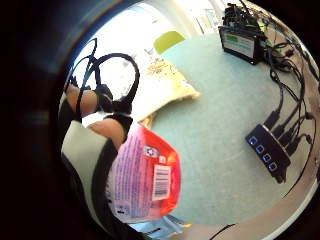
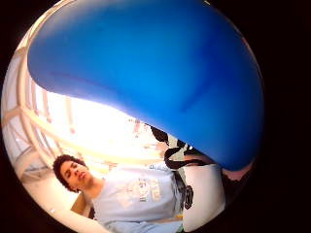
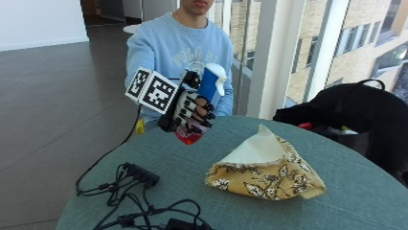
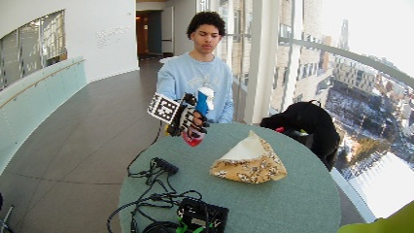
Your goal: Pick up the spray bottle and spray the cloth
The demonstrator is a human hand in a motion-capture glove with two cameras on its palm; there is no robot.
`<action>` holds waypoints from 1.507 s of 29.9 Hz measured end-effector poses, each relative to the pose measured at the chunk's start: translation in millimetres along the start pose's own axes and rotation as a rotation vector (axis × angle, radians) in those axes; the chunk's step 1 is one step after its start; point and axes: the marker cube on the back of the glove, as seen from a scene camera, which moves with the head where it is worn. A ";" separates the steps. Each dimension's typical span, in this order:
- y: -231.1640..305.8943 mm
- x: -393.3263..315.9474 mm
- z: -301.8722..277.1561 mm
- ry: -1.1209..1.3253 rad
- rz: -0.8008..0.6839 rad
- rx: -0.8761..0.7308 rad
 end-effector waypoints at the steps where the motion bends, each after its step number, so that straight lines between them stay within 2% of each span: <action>1: -7.7 -1.8 5.8 0.000 0.020 -0.040; 7: -39.7 3.4 40.1 0.034 0.119 -0.226; 20: -44.1 22.7 61.5 0.214 0.222 -0.365; 45: -50.6 13.4 56.8 0.270 0.227 -0.397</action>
